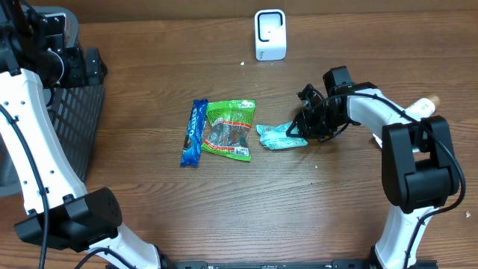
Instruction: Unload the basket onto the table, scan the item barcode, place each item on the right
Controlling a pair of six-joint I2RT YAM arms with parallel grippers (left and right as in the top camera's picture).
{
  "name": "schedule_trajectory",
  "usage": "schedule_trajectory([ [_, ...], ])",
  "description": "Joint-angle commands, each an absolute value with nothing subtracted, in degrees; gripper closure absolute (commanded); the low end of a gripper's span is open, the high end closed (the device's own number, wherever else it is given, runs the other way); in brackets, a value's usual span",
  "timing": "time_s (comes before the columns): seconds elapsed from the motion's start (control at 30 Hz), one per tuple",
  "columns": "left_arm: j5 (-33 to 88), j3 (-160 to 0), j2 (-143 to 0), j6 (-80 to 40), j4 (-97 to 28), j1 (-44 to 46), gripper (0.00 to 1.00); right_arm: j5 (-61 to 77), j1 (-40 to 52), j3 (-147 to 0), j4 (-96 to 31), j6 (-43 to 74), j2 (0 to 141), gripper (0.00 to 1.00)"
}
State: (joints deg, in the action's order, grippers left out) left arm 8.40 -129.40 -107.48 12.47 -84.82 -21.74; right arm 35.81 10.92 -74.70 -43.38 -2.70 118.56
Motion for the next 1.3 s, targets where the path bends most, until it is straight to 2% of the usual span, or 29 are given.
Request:
schedule_trajectory([
  [0.0, 9.0, -129.5, -106.4, 13.7, -84.8, -21.3, 0.0, 31.0, 11.1, -73.3, -43.4, -3.2, 119.7, 0.84],
  [0.13, 9.0, -129.5, -106.4, 13.7, -84.8, -21.3, 0.01, 32.7, 11.1, -73.5, -44.6, -3.2, 119.7, 0.96],
  [0.43, 9.0, -129.5, -106.4, 13.7, -84.8, -21.3, 0.0, 40.3, 9.6, -77.4, -48.1, -3.3, 116.6, 0.96],
  [0.9, 9.0, -129.5, -106.4, 13.7, -84.8, -21.3, 0.0, 38.0, 9.5, -77.8, -47.6, -6.3, 93.0, 0.96],
  [1.27, 9.0, -129.5, -106.4, 13.7, -84.8, -21.3, 0.01, 34.2, 9.5, -77.8, -47.6, -5.8, 82.1, 0.96],
])
